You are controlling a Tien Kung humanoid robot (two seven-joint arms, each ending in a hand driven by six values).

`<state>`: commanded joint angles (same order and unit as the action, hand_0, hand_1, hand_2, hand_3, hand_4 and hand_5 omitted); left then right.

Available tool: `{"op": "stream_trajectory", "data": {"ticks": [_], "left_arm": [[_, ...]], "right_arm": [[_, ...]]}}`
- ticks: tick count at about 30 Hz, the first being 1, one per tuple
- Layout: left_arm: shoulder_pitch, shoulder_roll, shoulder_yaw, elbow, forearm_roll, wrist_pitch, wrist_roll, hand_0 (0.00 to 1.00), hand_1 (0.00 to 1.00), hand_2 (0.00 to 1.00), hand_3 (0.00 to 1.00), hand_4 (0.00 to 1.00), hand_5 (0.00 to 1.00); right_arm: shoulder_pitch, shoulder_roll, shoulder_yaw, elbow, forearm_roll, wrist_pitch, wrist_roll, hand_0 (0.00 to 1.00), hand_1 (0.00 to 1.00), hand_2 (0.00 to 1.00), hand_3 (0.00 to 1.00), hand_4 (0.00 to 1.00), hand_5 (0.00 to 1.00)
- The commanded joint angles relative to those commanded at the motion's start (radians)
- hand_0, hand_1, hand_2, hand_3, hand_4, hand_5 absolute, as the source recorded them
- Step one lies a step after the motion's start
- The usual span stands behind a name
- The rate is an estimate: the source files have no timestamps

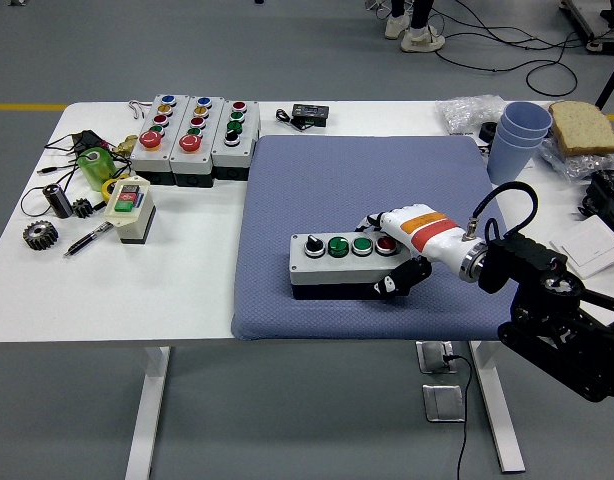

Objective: Pick up the button,place it on the desk,press the button,press the button

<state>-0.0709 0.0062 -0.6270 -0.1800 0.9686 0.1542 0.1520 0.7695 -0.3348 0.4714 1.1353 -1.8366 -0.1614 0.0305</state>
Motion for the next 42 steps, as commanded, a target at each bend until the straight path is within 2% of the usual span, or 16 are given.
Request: {"op": "stream_trajectory", "data": {"ticks": [1,2,7,8,11,15,18,19,20,22,28,36,42], "left_arm": [[0.0,0.0,0.001,0.0,-0.001,0.0,0.0,0.622,0.657,0.674,0.591,0.334,0.638],[0.0,0.0,0.001,0.0,-0.001,0.0,0.0,0.622,0.657,0.674,0.591,0.334,0.638],[-0.002,0.001,0.007,0.0,-0.01,0.001,-0.002,0.622,0.657,0.674,0.591,0.334,0.638],[-0.003,0.001,0.007,0.0,-0.012,0.001,-0.002,0.621,0.657,0.673,0.591,0.334,0.638],[-0.004,0.001,0.007,0.0,-0.013,0.001,-0.003,0.621,0.657,0.673,0.591,0.334,0.638],[-0.005,0.001,0.007,0.0,-0.015,0.001,-0.003,0.621,0.657,0.673,0.591,0.334,0.638],[-0.006,0.001,0.008,0.0,-0.016,0.001,-0.003,0.621,0.657,0.673,0.591,0.334,0.638],[-0.006,0.001,0.008,0.0,-0.016,0.001,-0.003,0.621,0.657,0.673,0.591,0.334,0.638],[-0.006,0.001,0.009,0.0,-0.016,0.001,-0.003,0.621,0.657,0.673,0.59,0.334,0.638],[-0.006,0.001,0.011,0.0,-0.019,0.001,-0.004,0.621,0.657,0.673,0.59,0.334,0.638],[-0.006,0.001,0.011,0.0,-0.018,0.0,-0.004,0.621,0.657,0.673,0.591,0.334,0.638],[-0.007,0.002,0.014,0.0,-0.02,0.001,-0.004,0.621,0.657,0.673,0.591,0.334,0.637],[-0.007,0.002,0.014,0.0,-0.023,0.001,-0.005,0.621,0.657,0.673,0.591,0.334,0.637]], "right_arm": [[-0.001,0.0,0.001,0.0,-0.002,-0.004,0.003,0.39,0.305,0.485,0.79,0.998,0.297],[-0.001,0.0,0.001,0.0,-0.003,-0.006,0.003,0.643,0.464,0.565,0.857,0.998,0.256],[-0.001,0.0,0.008,-0.004,-0.009,-0.015,0.017,0.643,0.464,0.565,0.857,0.998,0.256],[-0.001,-0.001,0.01,-0.004,-0.012,-0.011,0.017,0.753,0.579,0.646,0.917,0.998,0.222],[-0.003,-0.002,0.015,-0.003,-0.017,0.004,0.014,0.753,0.579,0.646,0.917,0.998,0.222],[-0.006,-0.005,0.024,0.0,-0.035,0.063,0.004,0.79,0.6,0.669,0.928,0.998,0.219],[-0.011,-0.006,0.029,0.004,-0.037,0.075,0.006,0.79,0.6,0.669,0.928,0.998,0.219],[-0.015,-0.006,0.033,0.007,-0.035,0.072,0.009,0.79,0.6,0.669,0.928,0.998,0.219],[-0.019,-0.007,0.035,0.009,-0.029,0.065,0.016,0.858,0.687,0.75,0.963,0.998,0.219],[-0.025,-0.011,0.038,0.019,-0.022,0.05,0.028,0.858,0.687,0.75,0.963,0.998,0.219],[-0.036,-0.022,0.048,0.04,-0.018,0.047,0.033,0.878,0.713,0.777,0.972,0.998,0.215],[-0.041,-0.024,0.057,0.088,-0.018,0.006,0.035,0.892,0.743,0.796,0.976,0.998,0.211],[-0.058,-0.036,0.088,0.153,0.008,-0.029,0.035,0.899,0.748,0.81,0.978,0.998,0.213]]}}
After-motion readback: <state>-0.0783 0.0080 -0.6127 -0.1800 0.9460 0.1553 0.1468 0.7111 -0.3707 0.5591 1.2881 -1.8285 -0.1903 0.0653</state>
